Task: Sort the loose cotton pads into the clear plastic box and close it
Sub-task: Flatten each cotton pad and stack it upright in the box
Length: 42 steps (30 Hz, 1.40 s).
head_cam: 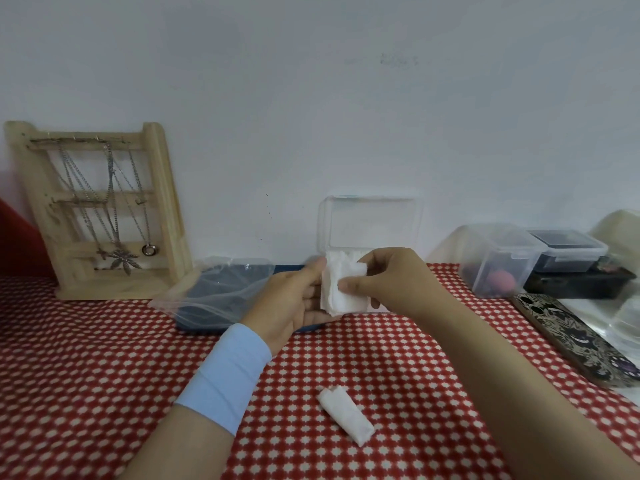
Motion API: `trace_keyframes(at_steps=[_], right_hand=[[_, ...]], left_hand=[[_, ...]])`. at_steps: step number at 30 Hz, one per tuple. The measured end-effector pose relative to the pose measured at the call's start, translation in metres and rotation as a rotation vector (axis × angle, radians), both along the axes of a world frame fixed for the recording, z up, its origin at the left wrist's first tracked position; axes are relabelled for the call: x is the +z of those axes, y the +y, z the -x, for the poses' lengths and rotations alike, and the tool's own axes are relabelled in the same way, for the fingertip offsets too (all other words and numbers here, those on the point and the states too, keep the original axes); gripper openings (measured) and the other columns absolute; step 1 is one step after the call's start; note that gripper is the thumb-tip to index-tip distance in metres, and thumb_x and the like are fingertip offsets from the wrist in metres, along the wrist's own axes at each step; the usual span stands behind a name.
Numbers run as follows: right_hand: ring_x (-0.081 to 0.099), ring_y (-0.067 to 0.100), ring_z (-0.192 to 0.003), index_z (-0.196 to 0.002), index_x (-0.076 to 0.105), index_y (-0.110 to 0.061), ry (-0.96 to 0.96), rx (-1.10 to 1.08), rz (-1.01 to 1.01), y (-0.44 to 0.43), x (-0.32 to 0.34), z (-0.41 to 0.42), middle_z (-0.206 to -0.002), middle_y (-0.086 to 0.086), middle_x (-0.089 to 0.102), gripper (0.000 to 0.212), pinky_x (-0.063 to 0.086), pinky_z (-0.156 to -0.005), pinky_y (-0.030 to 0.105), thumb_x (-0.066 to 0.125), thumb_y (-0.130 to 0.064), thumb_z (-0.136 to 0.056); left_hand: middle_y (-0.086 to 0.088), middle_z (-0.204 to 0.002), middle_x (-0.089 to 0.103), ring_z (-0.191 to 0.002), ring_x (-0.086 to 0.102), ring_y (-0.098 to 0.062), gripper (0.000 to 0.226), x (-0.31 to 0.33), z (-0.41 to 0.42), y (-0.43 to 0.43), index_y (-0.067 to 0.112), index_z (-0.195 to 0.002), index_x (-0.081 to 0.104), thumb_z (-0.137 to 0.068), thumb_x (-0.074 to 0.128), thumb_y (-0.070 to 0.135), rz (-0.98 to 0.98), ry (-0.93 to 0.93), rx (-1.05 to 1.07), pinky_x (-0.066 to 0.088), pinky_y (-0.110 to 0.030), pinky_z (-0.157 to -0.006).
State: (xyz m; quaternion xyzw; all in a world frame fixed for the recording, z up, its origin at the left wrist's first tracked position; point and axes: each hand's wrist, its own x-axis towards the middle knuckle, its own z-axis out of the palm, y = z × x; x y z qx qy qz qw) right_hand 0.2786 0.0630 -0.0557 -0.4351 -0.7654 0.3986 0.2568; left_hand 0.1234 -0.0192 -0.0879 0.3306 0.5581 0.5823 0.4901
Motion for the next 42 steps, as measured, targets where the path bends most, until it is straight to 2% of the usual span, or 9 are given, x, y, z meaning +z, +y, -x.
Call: trace_keyframes(at_steps=[5, 9, 17, 20, 24, 30, 35, 39, 42], right_hand=[[0.074, 0.015, -0.084, -0.121, 0.065, -0.021, -0.005, 0.111, 0.176, -0.001, 0.004, -0.006, -0.103, -0.004, 0.072, 0.048, 0.063, -0.072, 0.030, 0.083, -0.037, -0.079], [0.075, 0.032, -0.094, -0.105, 0.074, -0.007, 0.102, 0.147, 0.352, 0.000, 0.004, -0.009, -0.093, 0.007, 0.079, 0.034, 0.055, -0.097, 0.053, 0.078, -0.034, -0.085], [0.063, 0.009, -0.057, -0.095, 0.074, -0.016, -0.054, 0.089, 0.070, 0.000, 0.002, -0.003, -0.084, -0.003, 0.074, 0.027, 0.050, -0.057, 0.023, 0.066, -0.042, -0.094], [0.066, 0.007, -0.070, -0.090, 0.077, -0.014, -0.401, 0.306, 0.031, -0.005, 0.006, -0.006, -0.083, -0.006, 0.074, 0.032, 0.053, -0.070, 0.024, 0.068, -0.044, -0.089], [0.065, 0.013, -0.103, -0.115, 0.072, -0.022, -0.923, 0.632, 0.070, -0.027, -0.004, 0.006, -0.111, -0.010, 0.071, 0.056, 0.049, -0.099, 0.036, 0.078, -0.061, -0.075], [0.062, 0.017, -0.105, -0.112, 0.071, -0.020, -0.932, 0.650, -0.033, -0.040, -0.019, 0.019, -0.108, -0.007, 0.066, 0.053, 0.048, -0.091, 0.030, 0.082, -0.055, -0.075], [0.065, 0.012, -0.073, -0.098, 0.073, -0.011, -0.844, 0.586, 0.110, -0.038, -0.017, 0.018, -0.087, -0.001, 0.074, 0.040, 0.053, -0.074, 0.025, 0.051, -0.044, -0.102], [0.065, 0.014, -0.098, -0.118, 0.073, -0.015, -0.953, 0.698, -0.019, -0.038, -0.019, 0.018, -0.110, -0.004, 0.071, 0.042, 0.053, -0.092, 0.031, 0.072, -0.045, -0.088], [0.057, 0.008, -0.091, -0.120, 0.070, -0.018, -0.915, 0.793, -0.026, -0.040, -0.016, 0.018, -0.094, -0.015, 0.061, 0.039, 0.046, -0.082, 0.025, 0.072, -0.042, -0.090]], left_hand=[[-0.008, -0.109, 0.077, -0.102, 0.074, -0.026, 0.040, 0.003, 0.004, -0.007, 0.006, -0.121, 0.067, -0.082, 0.076, 0.009, -0.011, 0.142, -0.125, 0.056, -0.046, -0.096], [-0.012, -0.114, 0.075, -0.105, 0.073, -0.028, 0.038, 0.003, 0.012, -0.008, 0.003, -0.124, 0.064, -0.087, 0.070, -0.002, -0.005, 0.104, -0.165, 0.058, -0.044, -0.093], [-0.009, -0.105, 0.078, -0.098, 0.075, -0.023, 0.024, -0.002, 0.020, -0.001, 0.005, -0.117, 0.070, -0.097, 0.064, 0.017, 0.034, 0.198, -0.009, 0.062, -0.036, -0.081], [-0.010, -0.107, 0.076, -0.097, 0.074, -0.024, 0.023, -0.005, 0.028, 0.001, 0.003, -0.116, 0.070, -0.097, 0.065, 0.014, 0.020, 0.152, 0.111, 0.062, -0.032, -0.074], [-0.011, -0.112, 0.073, -0.103, 0.071, -0.025, 0.013, -0.005, 0.029, 0.000, 0.009, -0.108, 0.069, -0.097, 0.065, 0.014, 0.013, 0.088, 0.142, 0.062, -0.031, -0.071], [-0.009, -0.112, 0.074, -0.102, 0.072, -0.024, 0.021, -0.007, 0.026, 0.003, 0.007, -0.113, 0.070, -0.093, 0.070, 0.015, 0.013, 0.119, 0.113, 0.062, -0.033, -0.075], [-0.008, -0.112, 0.074, -0.102, 0.072, -0.023, 0.018, -0.007, 0.026, 0.005, 0.010, -0.112, 0.070, -0.095, 0.068, 0.015, 0.008, 0.137, 0.118, 0.062, -0.034, -0.077], [-0.008, -0.113, 0.074, -0.103, 0.072, -0.023, 0.018, -0.005, 0.026, 0.003, 0.010, -0.112, 0.070, -0.095, 0.067, 0.015, 0.005, 0.135, 0.120, 0.062, -0.033, -0.077], [-0.007, -0.113, 0.073, -0.103, 0.071, -0.022, 0.016, -0.004, 0.024, 0.003, 0.011, -0.110, 0.069, -0.096, 0.067, 0.015, 0.007, 0.154, 0.116, 0.063, -0.032, -0.076]])
